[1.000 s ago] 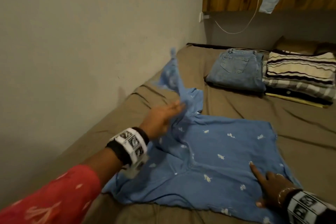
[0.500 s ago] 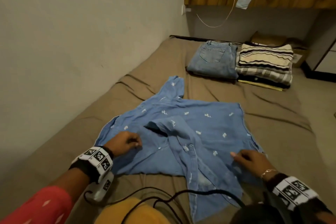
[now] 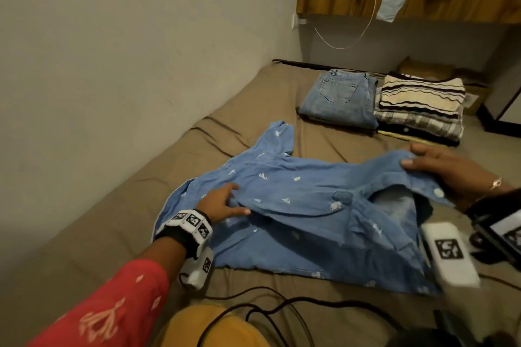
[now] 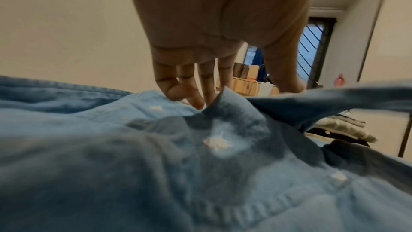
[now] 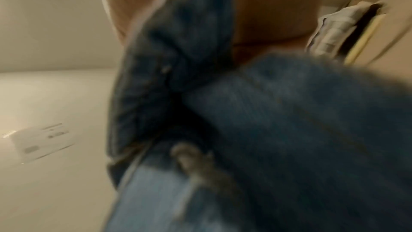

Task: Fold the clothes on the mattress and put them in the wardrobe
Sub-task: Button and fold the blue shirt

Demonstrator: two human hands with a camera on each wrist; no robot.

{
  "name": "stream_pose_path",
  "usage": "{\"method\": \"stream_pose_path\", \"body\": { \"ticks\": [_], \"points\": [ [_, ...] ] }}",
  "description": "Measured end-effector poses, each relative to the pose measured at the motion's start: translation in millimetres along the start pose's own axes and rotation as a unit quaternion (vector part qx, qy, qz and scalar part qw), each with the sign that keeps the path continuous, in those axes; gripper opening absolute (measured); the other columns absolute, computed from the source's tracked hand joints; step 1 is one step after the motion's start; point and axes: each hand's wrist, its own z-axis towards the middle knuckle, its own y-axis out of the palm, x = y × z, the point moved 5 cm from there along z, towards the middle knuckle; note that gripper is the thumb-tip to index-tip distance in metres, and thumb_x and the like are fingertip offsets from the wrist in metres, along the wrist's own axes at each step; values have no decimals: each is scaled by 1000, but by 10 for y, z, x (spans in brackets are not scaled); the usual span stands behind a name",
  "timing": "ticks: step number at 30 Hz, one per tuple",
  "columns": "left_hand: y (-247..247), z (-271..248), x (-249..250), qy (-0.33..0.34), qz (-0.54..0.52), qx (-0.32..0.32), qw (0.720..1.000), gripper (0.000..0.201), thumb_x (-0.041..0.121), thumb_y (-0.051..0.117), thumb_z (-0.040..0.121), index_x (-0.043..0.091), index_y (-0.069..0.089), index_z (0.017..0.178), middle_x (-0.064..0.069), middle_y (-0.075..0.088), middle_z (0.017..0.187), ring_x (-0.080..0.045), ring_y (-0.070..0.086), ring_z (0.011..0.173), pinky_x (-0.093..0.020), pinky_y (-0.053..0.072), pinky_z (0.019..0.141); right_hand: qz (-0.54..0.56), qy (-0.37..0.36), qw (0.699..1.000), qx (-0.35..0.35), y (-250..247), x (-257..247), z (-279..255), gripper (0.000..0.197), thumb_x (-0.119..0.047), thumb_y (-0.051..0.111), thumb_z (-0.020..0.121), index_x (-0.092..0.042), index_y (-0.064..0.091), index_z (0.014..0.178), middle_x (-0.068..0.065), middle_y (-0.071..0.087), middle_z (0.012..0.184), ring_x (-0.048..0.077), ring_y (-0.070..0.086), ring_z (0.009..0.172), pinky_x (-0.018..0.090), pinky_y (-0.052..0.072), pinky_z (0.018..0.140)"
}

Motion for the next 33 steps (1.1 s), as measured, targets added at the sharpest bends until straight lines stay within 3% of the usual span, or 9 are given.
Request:
{"method": "stream_pose_path", "body": {
  "ticks": [4, 7, 10, 15, 19, 23, 28, 31, 33],
  "points": [
    [59, 94, 20, -23, 215, -35, 976, 36, 37, 69, 78, 14, 56, 103, -12, 64, 109, -29, 57, 106, -32, 43, 86, 6, -25, 1000, -5, -105, -426, 111, 27, -9, 50, 69, -21, 72, 57, 2, 67, 61, 10, 64, 52, 16, 51, 48],
    [-78, 137, -140, -18, 123, 14, 992, 32, 6, 62, 79, 24, 39, 66, -8, 55, 76, -28, 56, 81, -27, 36, 62, 6, -14, 1000, 13, -349, -422, 153, 29, -12, 49, 72, -21, 72, 57, 1, 67, 58, 9, 64, 50, 17, 51, 47],
    [-113, 69, -296, -26, -6, 24, 999, 35, 1, 68, 76, 25, 42, 74, 3, 43, 62, -13, 41, 58, -24, 34, 58, -30, 13, 999, 19, -527, -163, 154, 22, -13, 60, 69, -26, 73, 57, 1, 69, 61, 11, 66, 53, 18, 52, 48],
    [72, 112, -19, 16, 76, -1, 997, 56, 37, 75, 75, 18, 50, 121, -8, 50, 104, -24, 55, 97, -34, 45, 87, -77, 108, 989, -63, -490, 331, 12, 45, 18, 48, 70, -18, 72, 83, 16, 71, 78, 22, 68, 63, 27, 56, 53],
    [171, 256, 201, 44, 214, -65, 974, 36, 22, 71, 79, 14, 55, 111, -7, 48, 97, -28, 54, 102, -31, 40, 82, -74, 76, 992, -64, -590, 213, 13, 43, 13, 50, 61, -17, 71, 82, 16, 70, 79, 26, 67, 66, 28, 56, 55],
    [-45, 269, 69, 49, 73, 48, 995, 30, 1, 54, 73, 28, 43, 65, 0, 52, 73, -21, 54, 78, -29, 38, 71, -38, 18, 999, -16, -772, -8, 39, 48, 11, 45, 65, -27, 73, 72, 7, 71, 74, 19, 68, 64, 26, 56, 55],
    [-111, 119, 22, 89, 46, 35, 994, 40, 9, 77, 70, 25, 50, 94, 0, 53, 100, -16, 52, 91, -34, 44, 82, 10, 51, 999, -11, -656, 305, 80, 59, 21, 35, 79, -23, 74, 72, 9, 71, 75, 20, 68, 62, 25, 56, 53],
    [141, 123, 254, 121, 200, -37, 972, 50, 19, 72, 74, 29, 46, 115, 3, 49, 114, -20, 54, 99, -33, 43, 79, 9, 97, 994, -50, -452, 517, 98, 24, 1, 72, 68, -19, 74, 80, 15, 70, 82, 20, 68, 66, 26, 56, 57],
    [229, 157, 322, 110, 192, -61, 973, 32, 11, 68, 76, 29, 54, 99, -2, 58, 109, -25, 60, 95, -36, 48, 77, -18, 116, 990, -77, -432, 586, 132, 68, -24, 93, 34, -10, 67, 95, 17, 69, 87, 23, 67, 71, 30, 57, 60]
  ]
}}
